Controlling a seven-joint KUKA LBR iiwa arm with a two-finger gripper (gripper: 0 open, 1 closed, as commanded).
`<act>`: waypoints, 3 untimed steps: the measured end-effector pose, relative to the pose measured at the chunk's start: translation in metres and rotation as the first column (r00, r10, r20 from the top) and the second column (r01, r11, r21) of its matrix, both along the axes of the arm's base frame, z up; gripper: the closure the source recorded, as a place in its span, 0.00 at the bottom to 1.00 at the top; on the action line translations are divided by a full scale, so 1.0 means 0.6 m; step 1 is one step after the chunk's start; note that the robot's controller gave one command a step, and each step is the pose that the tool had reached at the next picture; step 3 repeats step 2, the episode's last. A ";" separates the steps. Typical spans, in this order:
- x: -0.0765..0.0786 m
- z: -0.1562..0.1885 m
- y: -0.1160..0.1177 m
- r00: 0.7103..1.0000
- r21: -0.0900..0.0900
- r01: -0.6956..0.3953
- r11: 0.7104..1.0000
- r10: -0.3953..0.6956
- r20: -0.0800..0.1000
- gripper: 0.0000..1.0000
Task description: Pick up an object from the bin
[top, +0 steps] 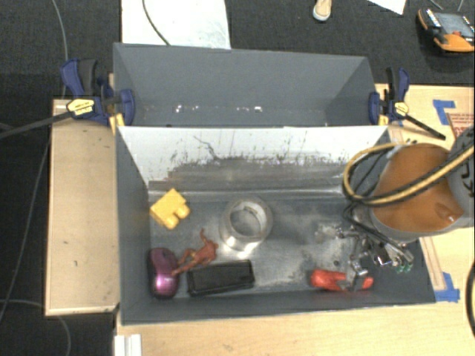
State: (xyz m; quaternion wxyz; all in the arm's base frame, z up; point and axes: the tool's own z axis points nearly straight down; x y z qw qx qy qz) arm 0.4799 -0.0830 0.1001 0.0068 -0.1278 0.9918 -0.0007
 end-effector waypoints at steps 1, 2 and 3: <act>0.001 -0.049 0.009 1.000 -0.003 0.009 1.000 -0.009 0.009 0.00; -0.006 -0.050 -0.015 0.990 -0.005 -0.141 0.990 0.141 0.007 1.00; -0.006 -0.050 -0.015 0.990 -0.005 -0.141 0.990 0.141 0.007 1.00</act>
Offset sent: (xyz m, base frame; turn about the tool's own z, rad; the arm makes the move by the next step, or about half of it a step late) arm -0.0039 -0.0088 -0.0301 -0.1429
